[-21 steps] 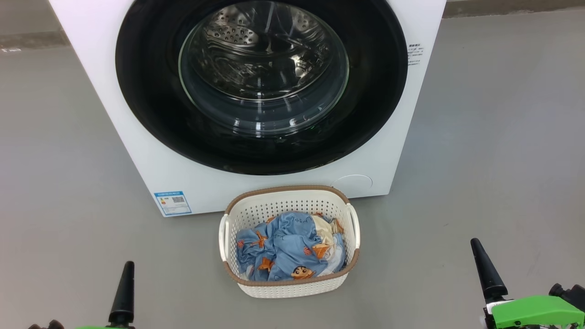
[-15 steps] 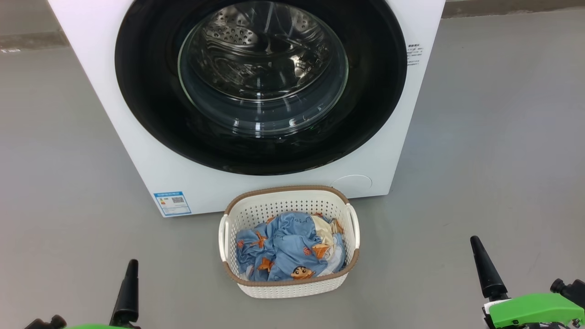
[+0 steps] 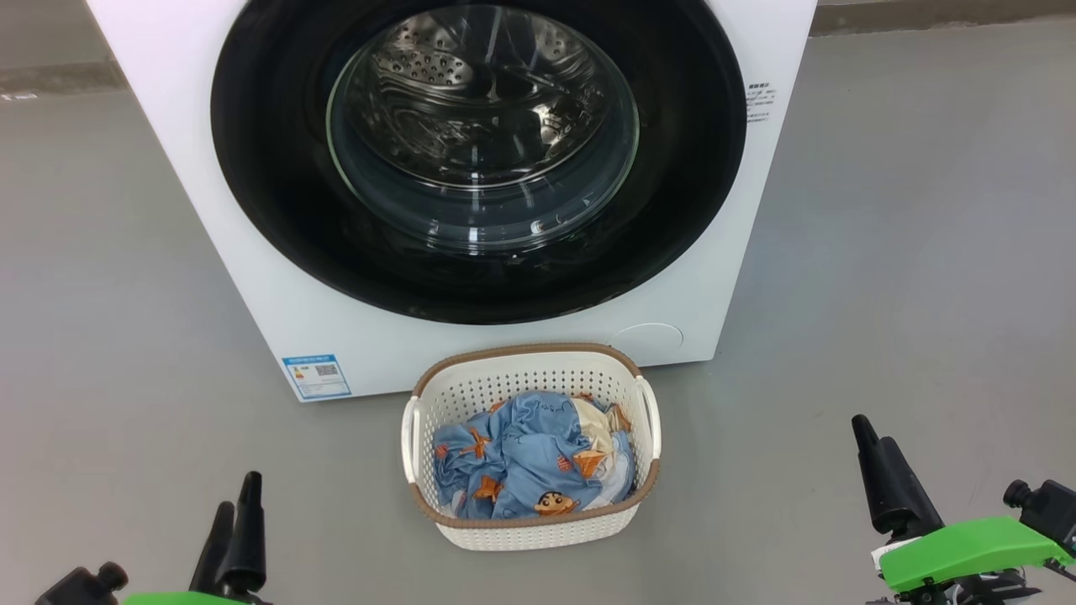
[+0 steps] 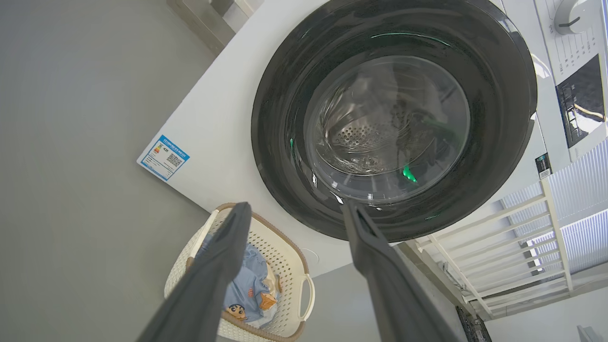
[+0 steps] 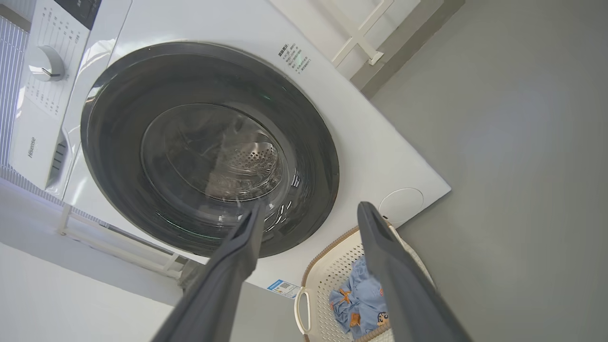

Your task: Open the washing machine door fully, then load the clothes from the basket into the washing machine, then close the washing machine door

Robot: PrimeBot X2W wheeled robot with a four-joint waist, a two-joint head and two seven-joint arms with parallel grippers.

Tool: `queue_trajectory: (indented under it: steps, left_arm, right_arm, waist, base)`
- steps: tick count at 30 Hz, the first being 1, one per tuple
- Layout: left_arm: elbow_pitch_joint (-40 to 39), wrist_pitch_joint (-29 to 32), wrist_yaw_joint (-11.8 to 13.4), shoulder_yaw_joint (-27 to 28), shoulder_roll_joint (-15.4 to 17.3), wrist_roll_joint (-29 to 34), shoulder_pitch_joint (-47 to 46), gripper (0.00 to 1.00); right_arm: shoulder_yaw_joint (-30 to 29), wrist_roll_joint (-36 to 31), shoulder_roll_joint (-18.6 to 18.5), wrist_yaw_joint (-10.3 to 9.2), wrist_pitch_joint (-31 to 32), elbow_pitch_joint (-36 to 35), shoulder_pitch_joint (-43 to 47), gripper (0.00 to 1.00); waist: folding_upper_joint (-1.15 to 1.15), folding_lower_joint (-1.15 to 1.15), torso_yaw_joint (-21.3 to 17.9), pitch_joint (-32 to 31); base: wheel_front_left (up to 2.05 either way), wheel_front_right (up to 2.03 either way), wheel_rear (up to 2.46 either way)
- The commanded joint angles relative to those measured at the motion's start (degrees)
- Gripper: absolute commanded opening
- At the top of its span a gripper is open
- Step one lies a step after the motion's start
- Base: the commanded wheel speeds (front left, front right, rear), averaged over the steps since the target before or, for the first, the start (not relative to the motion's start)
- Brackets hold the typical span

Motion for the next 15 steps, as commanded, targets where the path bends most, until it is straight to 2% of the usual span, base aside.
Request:
queue_trajectory:
  steps: [1, 15]
  left_arm:
    - [-1.9, -0.7, -0.3, 0.7, 1.3, 2.2, -2.1, 1.0]
    - [-1.9, -3.1, -0.4, 0.1, 2.1, 13.0, -1.8, 1.0]
  right_arm:
    - [1.0, -2.3, -1.1, -0.03, -0.8, -1.8, -2.5, 1.0]
    - [2.7, -12.9, -2.4, -0.04, -3.1, -1.1, -3.0, 1.0]
  waist:
    - [0.0, -0.01, 0.0, -0.1]
    - [0.0, -0.01, -0.3, -0.4]
  base:
    - [0.0, 0.0, 0.0]
    - [0.0, 0.0, 0.0]
